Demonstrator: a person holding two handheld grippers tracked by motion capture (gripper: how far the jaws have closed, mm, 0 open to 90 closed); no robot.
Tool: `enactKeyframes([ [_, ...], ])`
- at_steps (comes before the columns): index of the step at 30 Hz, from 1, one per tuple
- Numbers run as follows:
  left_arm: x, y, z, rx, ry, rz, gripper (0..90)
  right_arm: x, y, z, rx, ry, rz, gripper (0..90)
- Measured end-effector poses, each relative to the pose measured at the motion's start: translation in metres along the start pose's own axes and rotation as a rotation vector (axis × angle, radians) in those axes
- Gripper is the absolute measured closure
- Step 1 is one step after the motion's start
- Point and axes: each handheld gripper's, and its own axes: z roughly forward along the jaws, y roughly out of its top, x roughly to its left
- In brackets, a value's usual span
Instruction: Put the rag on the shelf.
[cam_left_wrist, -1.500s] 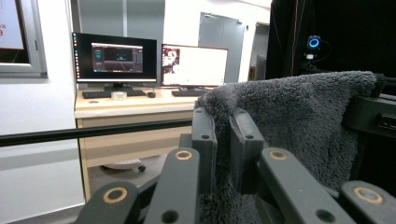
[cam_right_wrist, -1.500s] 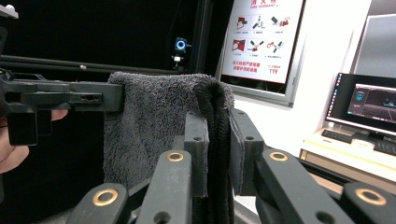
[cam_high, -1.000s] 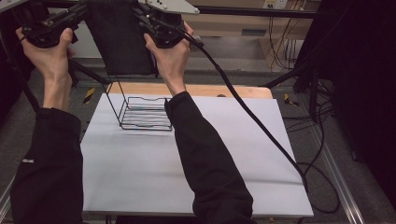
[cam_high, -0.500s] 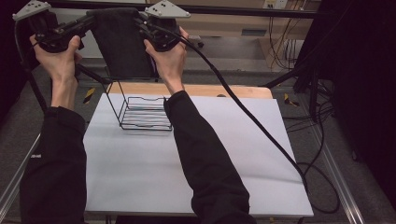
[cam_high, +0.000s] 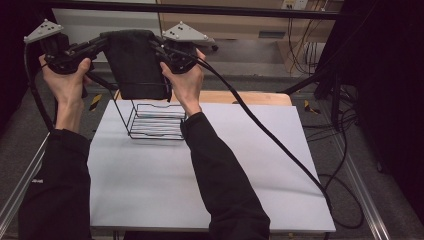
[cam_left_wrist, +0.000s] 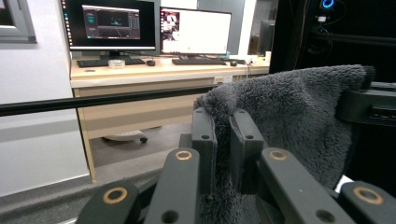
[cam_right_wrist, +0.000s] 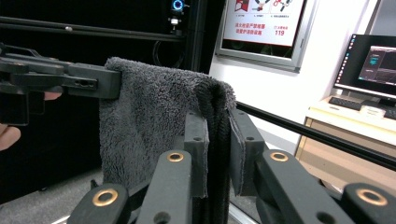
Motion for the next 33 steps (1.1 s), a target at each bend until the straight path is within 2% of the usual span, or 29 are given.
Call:
enactKeyframes([
  [10,-0.008,-0.012,-0.011,0.001,-0.023,0.016,81.3,0.005,-0.013,-0.011,-0.001,0.013,-0.024,79.4],
  [18,-0.010,-0.022,-0.020,0.003,-0.024,0.019,81.3,0.012,-0.018,-0.015,0.010,0.024,-0.052,79.3],
  [27,-0.010,-0.035,-0.026,0.011,-0.022,0.015,81.2,0.022,-0.023,-0.019,0.028,0.029,-0.118,79.2],
  [33,-0.014,-0.041,-0.028,0.024,-0.029,0.031,81.2,0.023,-0.031,-0.023,0.054,0.050,-0.103,79.0],
])
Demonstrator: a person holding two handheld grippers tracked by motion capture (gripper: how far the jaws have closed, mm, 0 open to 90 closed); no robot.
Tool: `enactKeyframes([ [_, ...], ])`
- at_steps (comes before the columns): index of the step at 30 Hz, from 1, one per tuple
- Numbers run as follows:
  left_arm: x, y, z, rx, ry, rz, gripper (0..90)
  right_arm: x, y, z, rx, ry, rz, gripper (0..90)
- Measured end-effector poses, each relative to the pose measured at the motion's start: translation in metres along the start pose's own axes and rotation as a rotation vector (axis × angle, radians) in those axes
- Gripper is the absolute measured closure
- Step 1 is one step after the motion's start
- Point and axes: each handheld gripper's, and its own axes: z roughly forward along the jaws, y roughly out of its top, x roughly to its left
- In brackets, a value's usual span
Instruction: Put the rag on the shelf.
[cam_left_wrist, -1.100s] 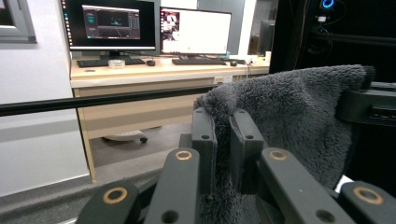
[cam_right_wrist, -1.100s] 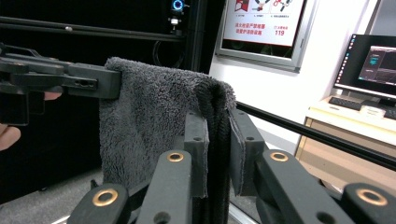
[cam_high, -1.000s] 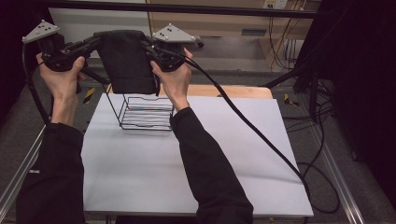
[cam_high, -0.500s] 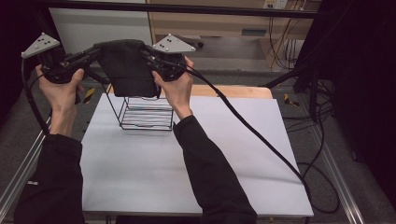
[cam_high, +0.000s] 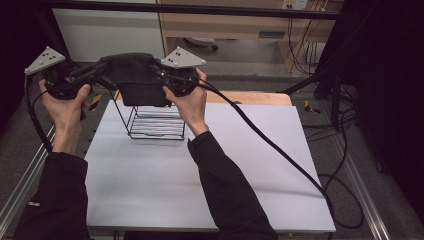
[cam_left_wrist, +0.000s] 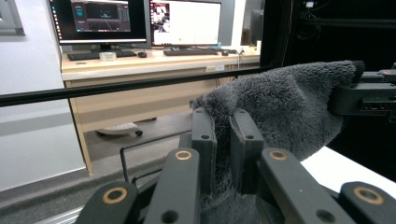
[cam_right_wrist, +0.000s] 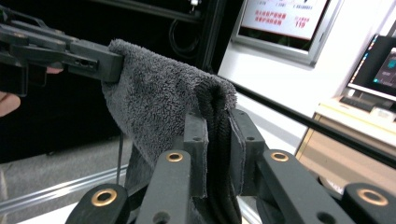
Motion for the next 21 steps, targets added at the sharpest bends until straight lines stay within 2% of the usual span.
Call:
enactKeyframes([
  [9,-0.006,-0.016,-0.004,0.024,0.001,0.010,80.8,0.004,-0.012,-0.004,0.044,0.038,0.018,78.7],
  [14,-0.007,-0.026,-0.006,0.029,-0.004,-0.003,80.0,0.006,-0.018,-0.004,0.074,0.048,0.030,78.1],
  [21,-0.013,-0.029,-0.014,0.084,0.012,0.008,76.8,0.011,-0.021,-0.007,0.105,0.056,0.026,75.5],
])
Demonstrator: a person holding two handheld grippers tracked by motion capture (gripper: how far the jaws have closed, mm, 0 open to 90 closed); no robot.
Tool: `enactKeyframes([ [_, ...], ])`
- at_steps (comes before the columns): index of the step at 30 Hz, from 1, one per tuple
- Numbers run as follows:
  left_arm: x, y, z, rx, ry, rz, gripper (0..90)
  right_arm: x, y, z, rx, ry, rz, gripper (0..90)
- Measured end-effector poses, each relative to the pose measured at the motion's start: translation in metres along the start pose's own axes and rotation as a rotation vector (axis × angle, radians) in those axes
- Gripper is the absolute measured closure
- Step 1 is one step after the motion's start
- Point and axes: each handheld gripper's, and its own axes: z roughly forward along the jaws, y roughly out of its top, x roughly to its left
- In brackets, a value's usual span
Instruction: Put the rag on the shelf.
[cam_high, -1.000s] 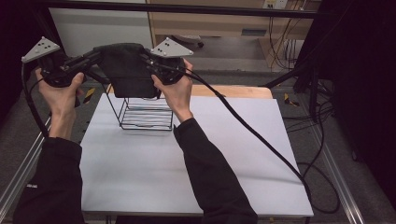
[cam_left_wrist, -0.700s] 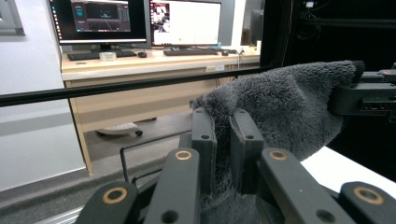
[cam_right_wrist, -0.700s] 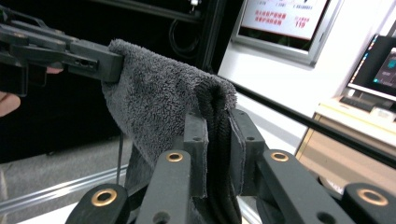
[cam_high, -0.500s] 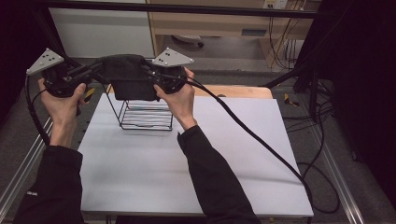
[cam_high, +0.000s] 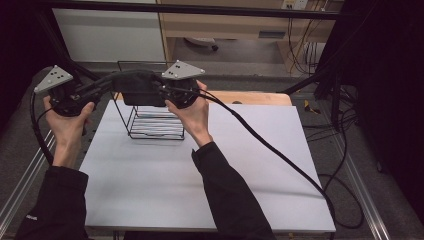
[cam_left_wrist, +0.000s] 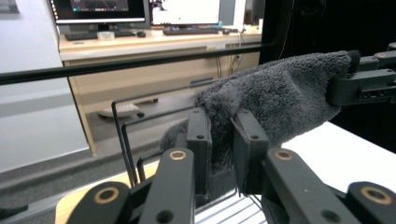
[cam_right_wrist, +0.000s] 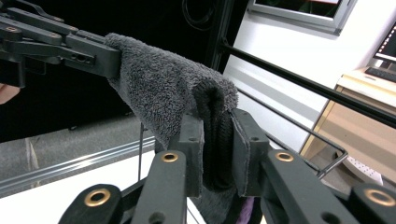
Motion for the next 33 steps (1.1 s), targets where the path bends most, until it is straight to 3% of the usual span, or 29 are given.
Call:
enactKeyframes([
  [9,-0.004,-0.010,-0.005,0.069,-0.003,-0.009,68.7,0.008,-0.003,-0.007,0.068,0.012,0.011,64.7],
  [21,-0.006,-0.033,-0.005,0.138,-0.003,-0.003,63.2,0.020,-0.014,-0.016,0.116,0.005,0.000,56.2],
  [33,-0.008,-0.061,0.003,0.209,0.001,-0.024,55.1,0.024,-0.049,-0.014,0.174,0.036,0.093,54.2],
])
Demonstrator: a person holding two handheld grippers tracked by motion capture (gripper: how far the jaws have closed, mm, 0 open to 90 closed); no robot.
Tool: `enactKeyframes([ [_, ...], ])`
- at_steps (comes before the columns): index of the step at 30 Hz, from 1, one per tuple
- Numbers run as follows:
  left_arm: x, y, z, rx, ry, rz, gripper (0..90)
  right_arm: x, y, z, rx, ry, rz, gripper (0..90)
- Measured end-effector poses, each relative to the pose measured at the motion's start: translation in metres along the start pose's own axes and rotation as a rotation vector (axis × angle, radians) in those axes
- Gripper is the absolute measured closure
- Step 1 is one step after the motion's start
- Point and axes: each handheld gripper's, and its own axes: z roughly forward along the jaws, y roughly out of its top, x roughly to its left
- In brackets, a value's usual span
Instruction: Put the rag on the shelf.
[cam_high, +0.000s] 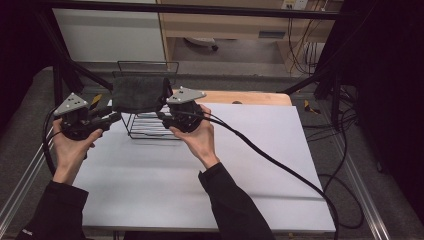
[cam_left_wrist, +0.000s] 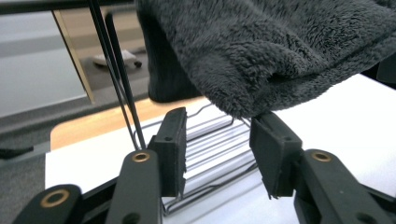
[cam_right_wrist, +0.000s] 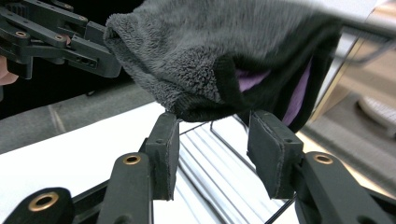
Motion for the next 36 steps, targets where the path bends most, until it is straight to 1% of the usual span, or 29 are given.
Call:
enactKeyframes([
  [1,0.000,-0.001,0.002,0.003,0.001,-0.005,54.3,-0.002,-0.004,0.003,0.005,0.003,0.014,53.9],
  [4,0.002,-0.005,0.011,0.019,0.014,-0.017,51.7,-0.006,-0.013,0.010,0.014,0.004,0.035,51.5],
  [6,0.005,-0.008,0.018,0.029,0.021,-0.039,48.6,-0.009,-0.018,0.016,0.014,-0.005,0.037,47.2],
  [8,0.006,-0.012,0.024,0.046,0.022,-0.048,45.5,-0.013,-0.024,0.021,0.018,-0.019,0.038,43.5],
  [9,0.007,-0.014,0.027,0.053,0.025,-0.052,43.4,-0.015,-0.026,0.023,0.017,-0.020,0.047,41.5],
  [12,0.007,-0.018,0.030,0.059,0.021,-0.064,36.7,-0.021,-0.033,0.024,0.017,-0.014,0.066,33.8],
  [15,0.005,-0.021,0.031,0.063,0.018,-0.065,31.3,-0.025,-0.038,0.020,0.010,-0.004,0.084,24.8],
  [19,0.000,-0.024,0.028,0.075,0.022,-0.042,22.5,-0.027,-0.043,0.008,0.018,0.018,0.095,14.1],
  [20,-0.002,-0.025,0.028,0.079,0.023,-0.037,20.4,-0.028,-0.044,0.006,0.022,0.020,0.094,13.1],
  [23,-0.006,-0.027,0.025,0.090,0.030,-0.018,14.9,-0.030,-0.050,-0.006,0.036,0.008,0.083,10.6],
  [26,-0.011,-0.032,0.023,0.103,0.019,0.001,10.4,-0.034,-0.059,-0.018,0.057,-0.003,0.075,8.1],
  [29,-0.015,-0.038,0.023,0.115,0.000,0.000,8.9,-0.038,-0.068,-0.030,0.082,-0.010,0.073,6.9],
  [32,-0.021,-0.043,0.023,0.133,-0.023,0.011,8.6,-0.046,-0.081,-0.047,0.088,-0.009,0.123,6.9],
  [33,-0.024,-0.045,0.023,0.139,-0.030,0.014,8.6,-0.047,-0.084,-0.050,0.088,-0.011,0.128,6.9],
  [36,-0.032,-0.051,0.025,0.136,-0.059,0.010,8.6,-0.053,-0.099,-0.065,0.090,-0.018,0.165,5.3],
])
